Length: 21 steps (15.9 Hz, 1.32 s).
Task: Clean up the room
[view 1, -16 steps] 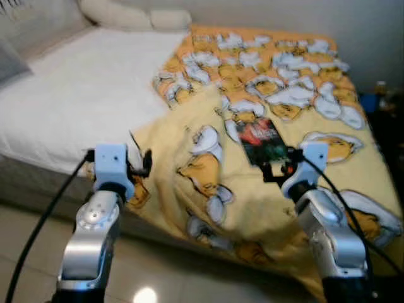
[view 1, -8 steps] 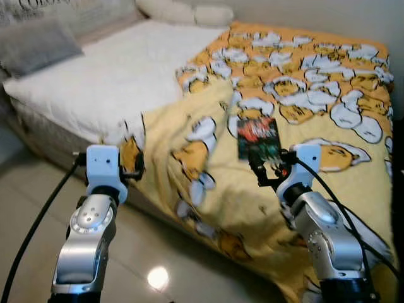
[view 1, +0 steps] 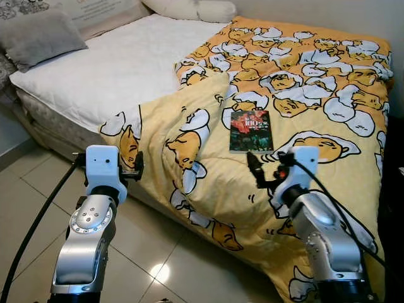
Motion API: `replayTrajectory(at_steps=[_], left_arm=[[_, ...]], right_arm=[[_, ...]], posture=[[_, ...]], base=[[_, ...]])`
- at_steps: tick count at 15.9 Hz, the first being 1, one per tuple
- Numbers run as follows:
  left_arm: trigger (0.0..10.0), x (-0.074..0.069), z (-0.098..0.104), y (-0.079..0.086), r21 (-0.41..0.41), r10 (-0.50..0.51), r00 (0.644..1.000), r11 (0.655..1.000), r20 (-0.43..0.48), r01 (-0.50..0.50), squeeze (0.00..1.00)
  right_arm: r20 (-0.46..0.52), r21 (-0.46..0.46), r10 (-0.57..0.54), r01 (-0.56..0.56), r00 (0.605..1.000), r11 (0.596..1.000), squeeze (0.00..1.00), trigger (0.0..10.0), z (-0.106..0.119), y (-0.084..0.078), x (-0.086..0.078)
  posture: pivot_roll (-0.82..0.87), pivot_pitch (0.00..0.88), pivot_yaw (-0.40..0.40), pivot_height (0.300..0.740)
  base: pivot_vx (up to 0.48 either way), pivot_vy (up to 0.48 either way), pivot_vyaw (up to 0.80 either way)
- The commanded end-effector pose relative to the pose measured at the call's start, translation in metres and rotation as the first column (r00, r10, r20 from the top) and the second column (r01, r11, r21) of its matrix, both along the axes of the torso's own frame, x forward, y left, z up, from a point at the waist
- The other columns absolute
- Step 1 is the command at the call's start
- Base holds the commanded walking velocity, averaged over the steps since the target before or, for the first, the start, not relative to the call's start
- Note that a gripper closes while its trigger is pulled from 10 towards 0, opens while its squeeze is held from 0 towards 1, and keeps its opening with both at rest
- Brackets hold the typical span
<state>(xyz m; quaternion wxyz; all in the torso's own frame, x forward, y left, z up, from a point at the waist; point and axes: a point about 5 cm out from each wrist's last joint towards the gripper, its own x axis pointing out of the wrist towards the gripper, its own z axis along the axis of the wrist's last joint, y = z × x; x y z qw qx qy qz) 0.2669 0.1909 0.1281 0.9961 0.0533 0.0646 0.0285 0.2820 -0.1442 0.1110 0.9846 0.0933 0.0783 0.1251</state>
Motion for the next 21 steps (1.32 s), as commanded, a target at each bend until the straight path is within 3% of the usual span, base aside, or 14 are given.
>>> replayTrajectory(at_steps=[1, 6, 7, 8, 16, 19, 21], left_arm=[[10.0, 0.0, 0.002, 0.003, 0.007, 0.01, 1.0, 1.0, 0.009, -0.01, 1.0], [10.0, 0.0, 0.002, 0.003, 0.007, 0.01, 1.0, 1.0, 0.009, -0.01, 1.0], [10.0, 0.001, 0.003, 0.001, 0.011, -0.022, 1.0, 1.0, 0.011, 0.022, 1.0], [10.0, 0.0, 0.003, -0.005, 0.008, -0.096, 0.995, 0.995, 0.006, 0.096, 1.0], [10.0, -0.001, 0.002, -0.008, 0.019, -0.126, 0.992, 0.992, -0.004, 0.126, 1.0], [10.0, -0.001, 0.001, -0.006, 0.03, -0.124, 0.992, 0.992, -0.006, 0.124, 1.0], [10.0, -0.002, 0.001, -0.005, 0.032, -0.122, 0.992, 0.992, -0.006, 0.122, 1.0]], right_arm=[[0.011, 0.004, 0.001, -0.001, 1.0, 1.0, 1.0, 10.0, 0.003, 0.0, 0.001], [0.011, 0.004, 0.001, -0.001, 1.0, 1.0, 1.0, 10.0, 0.003, 0.0, 0.001], [-0.01, -0.018, 0.0, 0.0, 1.0, 1.0, 0.0, 10.0, 0.001, 0.0, 0.001], [-0.031, -0.041, -0.003, 0.001, 1.0, 0.999, 0.0, 10.0, -0.002, 0.0, 0.002], [-0.03, -0.054, -0.021, 0.019, 0.999, 0.998, 0.0, 10.0, -0.003, -0.003, 0.003], [-0.022, -0.038, 0.023, -0.024, 0.999, 0.999, 0.0, 10.0, -0.002, 0.002, 0.001], [-0.027, -0.079, 0.074, -0.076, 0.997, 0.994, 0.0, 10.0, -0.002, 0.006, -0.001]], posture=[[0.0, 0.0, 0.057, 0.74], [0.0, 0.0, 0.057, 0.74], [-0.01, 0.0, 0.06, 0.74], [-0.01, 0.0, 0.06, 0.74], [-0.01, 0.0, 0.06, 0.74], [-0.01, 0.0, 0.06, 0.74], [-0.01, 0.0, 0.06, 0.74]], base=[[0.0, 0.0, 0.0], [0.0, 0.0, 0.0], [0.371, 0.0, 0.0], [0.394, 0.0, -0.58], [0.403, 0.0, -0.31], [0.405, 0.0, 0.0], [0.405, 0.0, 0.24]])
